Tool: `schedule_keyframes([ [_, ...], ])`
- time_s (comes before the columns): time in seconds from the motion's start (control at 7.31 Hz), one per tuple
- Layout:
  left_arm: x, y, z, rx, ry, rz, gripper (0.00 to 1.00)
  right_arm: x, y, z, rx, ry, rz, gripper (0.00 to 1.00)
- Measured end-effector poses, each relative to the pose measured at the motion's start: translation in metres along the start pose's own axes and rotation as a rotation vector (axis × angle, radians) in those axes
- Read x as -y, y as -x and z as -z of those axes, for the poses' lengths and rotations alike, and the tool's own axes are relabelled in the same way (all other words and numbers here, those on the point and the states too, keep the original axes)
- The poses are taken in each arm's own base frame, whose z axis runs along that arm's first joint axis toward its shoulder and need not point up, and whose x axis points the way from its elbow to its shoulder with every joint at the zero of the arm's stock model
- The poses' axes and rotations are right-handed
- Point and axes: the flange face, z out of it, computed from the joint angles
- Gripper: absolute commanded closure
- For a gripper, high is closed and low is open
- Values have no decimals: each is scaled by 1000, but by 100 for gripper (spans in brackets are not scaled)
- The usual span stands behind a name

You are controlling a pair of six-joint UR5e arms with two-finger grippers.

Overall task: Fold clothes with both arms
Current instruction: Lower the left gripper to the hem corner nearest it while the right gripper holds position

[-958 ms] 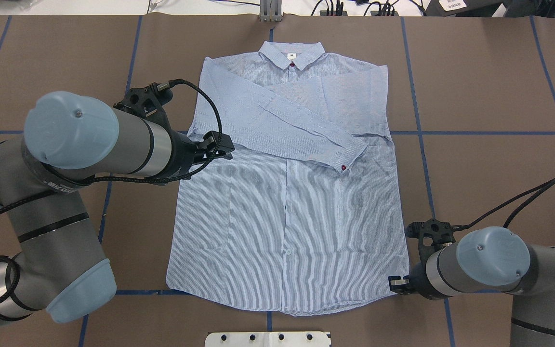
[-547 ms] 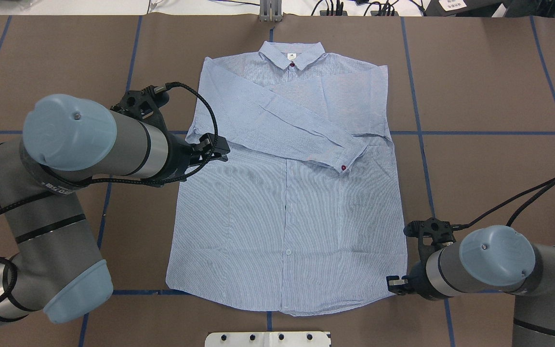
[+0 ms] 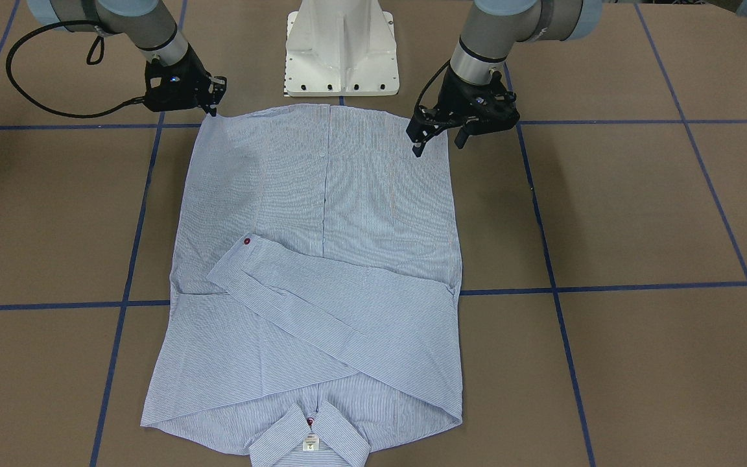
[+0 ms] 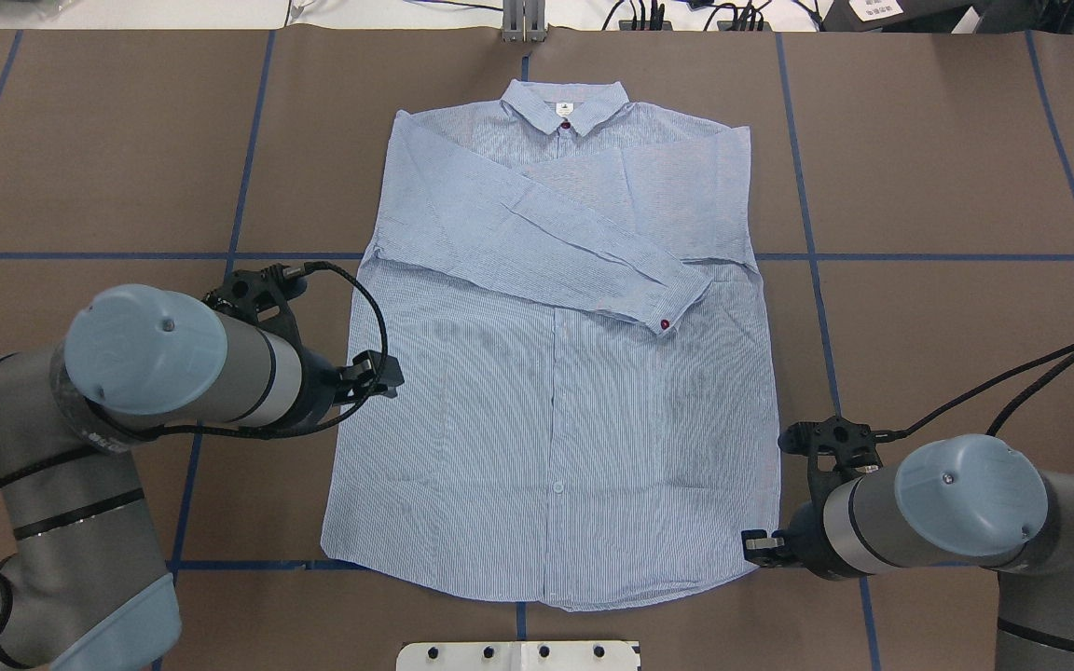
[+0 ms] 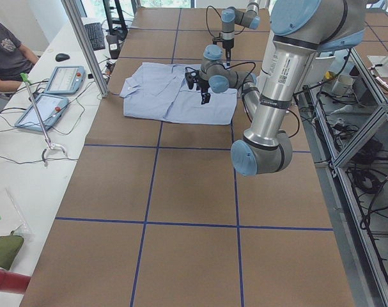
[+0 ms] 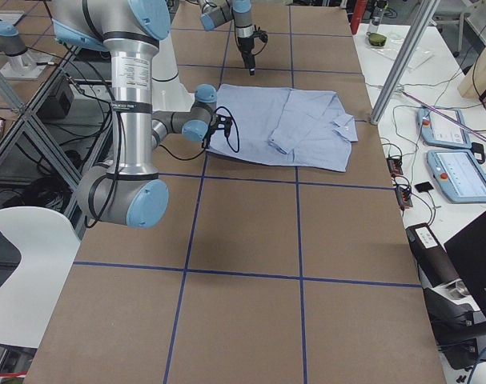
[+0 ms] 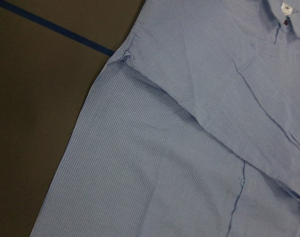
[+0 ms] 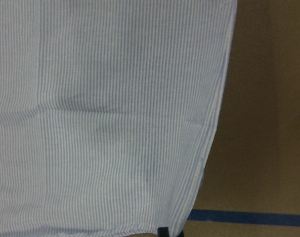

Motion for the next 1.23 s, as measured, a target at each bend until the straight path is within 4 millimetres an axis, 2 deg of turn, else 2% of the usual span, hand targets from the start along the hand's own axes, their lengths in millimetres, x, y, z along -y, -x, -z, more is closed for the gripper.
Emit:
schedule_keyframes([
  [0.27, -31, 22, -26, 60, 43, -29, 3, -1, 5, 8, 18, -6, 4, 100],
  [0.68, -69, 39, -54, 114, 63, -75, 15, 0, 6, 15, 28, -11, 4, 100],
  [1.23, -75, 47, -71, 150, 68, -81, 26, 3, 6, 19, 33, -17, -2, 100],
])
